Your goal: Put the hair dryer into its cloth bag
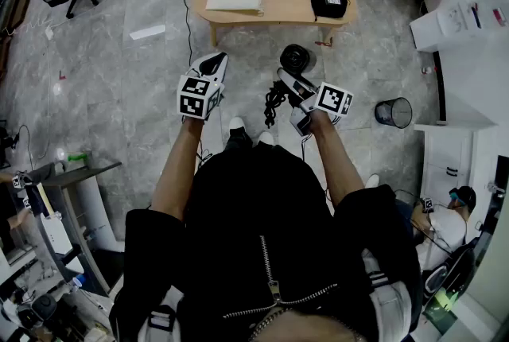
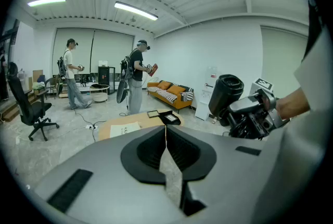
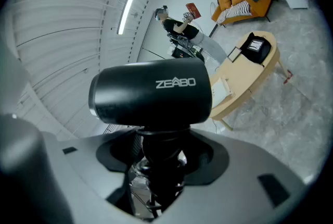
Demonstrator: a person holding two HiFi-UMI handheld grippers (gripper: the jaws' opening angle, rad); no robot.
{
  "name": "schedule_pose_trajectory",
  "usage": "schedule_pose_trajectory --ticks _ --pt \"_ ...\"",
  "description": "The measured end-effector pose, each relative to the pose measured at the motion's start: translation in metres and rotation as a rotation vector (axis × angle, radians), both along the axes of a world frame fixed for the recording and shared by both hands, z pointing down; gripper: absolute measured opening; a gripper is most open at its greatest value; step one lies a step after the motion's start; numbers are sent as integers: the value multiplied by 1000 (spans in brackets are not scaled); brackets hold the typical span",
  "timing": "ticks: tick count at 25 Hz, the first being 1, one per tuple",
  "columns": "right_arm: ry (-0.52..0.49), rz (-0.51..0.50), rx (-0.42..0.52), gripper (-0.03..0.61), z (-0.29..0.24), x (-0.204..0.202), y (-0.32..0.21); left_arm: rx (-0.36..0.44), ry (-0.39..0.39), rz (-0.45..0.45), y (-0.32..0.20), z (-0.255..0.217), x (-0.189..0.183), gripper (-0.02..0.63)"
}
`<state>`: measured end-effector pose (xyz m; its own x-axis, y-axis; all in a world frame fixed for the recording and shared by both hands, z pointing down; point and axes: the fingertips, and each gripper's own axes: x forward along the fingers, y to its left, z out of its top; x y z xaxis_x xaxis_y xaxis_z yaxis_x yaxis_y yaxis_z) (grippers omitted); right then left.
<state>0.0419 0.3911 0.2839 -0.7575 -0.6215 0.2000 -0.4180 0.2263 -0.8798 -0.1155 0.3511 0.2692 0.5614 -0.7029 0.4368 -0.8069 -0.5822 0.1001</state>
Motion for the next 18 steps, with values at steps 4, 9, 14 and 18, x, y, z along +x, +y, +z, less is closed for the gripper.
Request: schedule_pose_trajectory --ticks 4,9,14,18 --pt "-12 -6 84 249 -11 -2 4 -5 -1 3 4 4 1 15" --pt "32 -61 132 249 -11 -13 12 -11 2 6 6 8 -2 15" --pt "56 -92 133 250 -8 -17 18 -8 8 16 5 9 5 15" --pt "66 -94 134 250 -8 -16 19 -5 6 33 2 9 12 15"
